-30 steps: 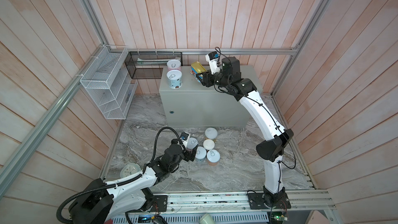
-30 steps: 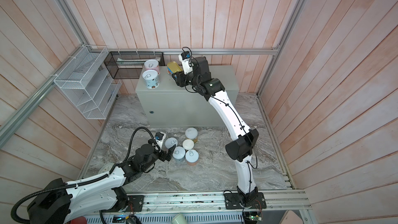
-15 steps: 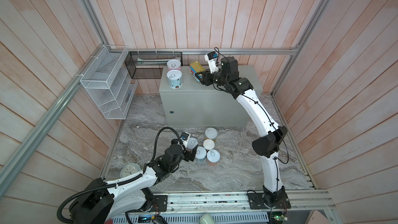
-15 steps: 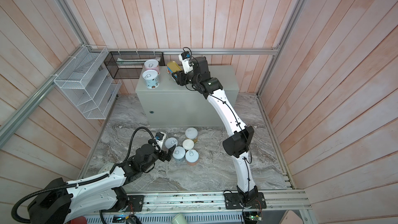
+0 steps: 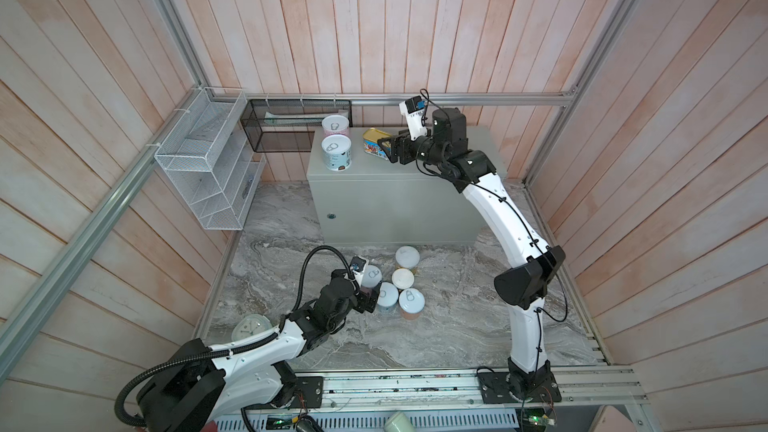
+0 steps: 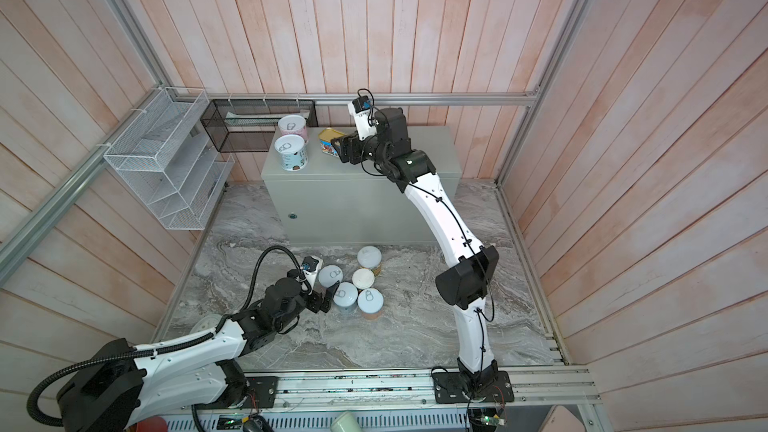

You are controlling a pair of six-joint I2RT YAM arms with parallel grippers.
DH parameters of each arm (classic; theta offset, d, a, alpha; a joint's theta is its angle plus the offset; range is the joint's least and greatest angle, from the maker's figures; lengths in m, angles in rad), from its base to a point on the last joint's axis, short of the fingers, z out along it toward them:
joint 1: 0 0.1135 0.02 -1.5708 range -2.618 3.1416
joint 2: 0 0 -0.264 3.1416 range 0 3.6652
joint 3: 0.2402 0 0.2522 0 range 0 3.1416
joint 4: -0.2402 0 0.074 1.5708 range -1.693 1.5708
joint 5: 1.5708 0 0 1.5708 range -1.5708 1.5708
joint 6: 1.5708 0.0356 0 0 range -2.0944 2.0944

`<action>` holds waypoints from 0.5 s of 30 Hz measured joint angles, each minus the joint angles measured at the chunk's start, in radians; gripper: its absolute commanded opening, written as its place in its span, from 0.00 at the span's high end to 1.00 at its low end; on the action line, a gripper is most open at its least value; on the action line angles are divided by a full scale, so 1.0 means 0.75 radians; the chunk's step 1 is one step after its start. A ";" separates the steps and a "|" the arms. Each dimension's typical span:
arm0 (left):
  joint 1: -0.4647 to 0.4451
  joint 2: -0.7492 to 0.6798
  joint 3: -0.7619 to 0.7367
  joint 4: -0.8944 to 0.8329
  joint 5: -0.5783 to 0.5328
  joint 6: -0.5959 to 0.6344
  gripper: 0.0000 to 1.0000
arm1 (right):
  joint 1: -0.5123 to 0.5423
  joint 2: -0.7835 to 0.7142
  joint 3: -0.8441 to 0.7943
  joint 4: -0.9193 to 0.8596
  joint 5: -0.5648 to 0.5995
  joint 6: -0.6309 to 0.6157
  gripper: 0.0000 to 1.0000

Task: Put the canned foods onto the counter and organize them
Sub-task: 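Lower the gold tin onto the cabinet top beside the teal can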

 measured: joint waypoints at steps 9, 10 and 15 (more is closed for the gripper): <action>0.000 0.001 0.000 -0.007 0.000 0.000 0.00 | 0.011 -0.270 -0.392 0.142 0.102 0.012 0.54; 0.000 0.004 0.000 -0.007 0.000 0.000 0.00 | 0.014 -0.282 -0.416 0.155 0.110 0.009 0.55; 0.000 0.025 0.000 -0.007 0.001 0.000 0.00 | 0.025 -0.293 -0.454 0.171 0.139 -0.003 0.65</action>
